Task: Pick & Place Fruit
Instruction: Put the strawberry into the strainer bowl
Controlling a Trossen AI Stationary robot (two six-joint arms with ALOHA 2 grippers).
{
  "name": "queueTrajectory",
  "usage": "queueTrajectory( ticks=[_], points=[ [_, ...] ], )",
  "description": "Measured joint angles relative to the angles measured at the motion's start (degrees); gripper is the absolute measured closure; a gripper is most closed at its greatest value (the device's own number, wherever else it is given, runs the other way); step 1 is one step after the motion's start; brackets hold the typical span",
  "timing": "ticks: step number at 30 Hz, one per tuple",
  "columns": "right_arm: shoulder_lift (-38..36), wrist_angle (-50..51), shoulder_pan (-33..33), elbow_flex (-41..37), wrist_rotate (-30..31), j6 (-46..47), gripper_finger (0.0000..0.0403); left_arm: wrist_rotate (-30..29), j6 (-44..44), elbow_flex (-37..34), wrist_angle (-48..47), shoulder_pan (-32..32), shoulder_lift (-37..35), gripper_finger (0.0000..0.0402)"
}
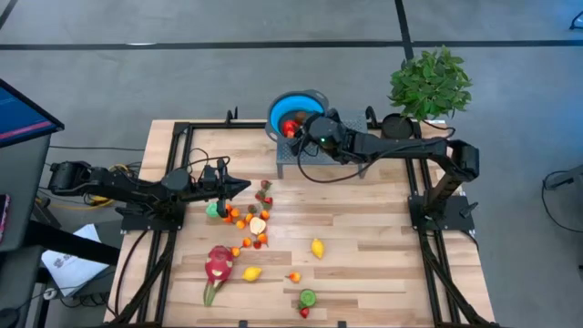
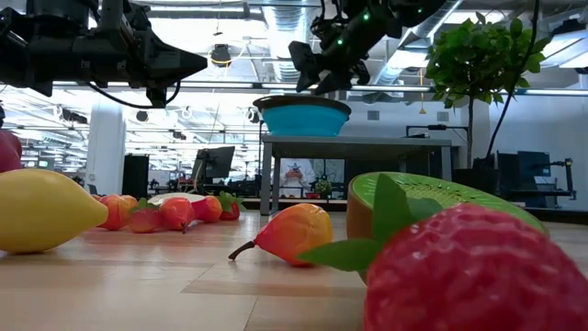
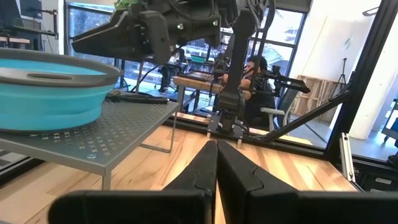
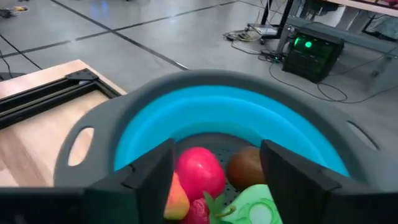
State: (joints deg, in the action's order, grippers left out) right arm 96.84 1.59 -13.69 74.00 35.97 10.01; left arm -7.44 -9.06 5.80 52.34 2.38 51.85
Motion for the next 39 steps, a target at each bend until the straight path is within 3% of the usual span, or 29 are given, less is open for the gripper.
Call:
queueTrajectory(
  ticks=[5,12,18,23,28,35,39],
  points=[
    [-0.6,0.0,1.3,0.0,0.1,0.1,0.0149,0.0,0.0,0.0,0.0,0.0,0.0,0.0401],
    [-1.9,1.6,4.4,0.0,0.1,-0.3,0.0172,0.0,0.0,0.0,0.0,0.0,0.0,0.0401],
    [-2.7,5.6,6.8,0.0,0.1,-1.5,0.0224,0.0,0.0,0.0,0.0,0.0,0.0,0.0401],
    [-3.7,11.9,7.7,0.0,-0.4,-2.2,0.0305,0.0,0.0,0.0,0.0,0.0,0.0,0.0401],
    [-6.2,15.7,7.7,-0.4,-5.1,-2.7,0.0392,0.0,0.0,0.0,0.0,0.0,0.0,0.0401],
    [-6.3,15.6,8.9,-0.5,-17.0,-5.9,0.0399,0.0,-0.4,0.0,0.0,-0.1,0.0,0.0401],
    [-6.3,15.5,10.1,-0.5,-19.3,-6.1,0.0399,0.0,-0.3,0.0,0.0,-0.1,0.0,0.0401]
  ],
)
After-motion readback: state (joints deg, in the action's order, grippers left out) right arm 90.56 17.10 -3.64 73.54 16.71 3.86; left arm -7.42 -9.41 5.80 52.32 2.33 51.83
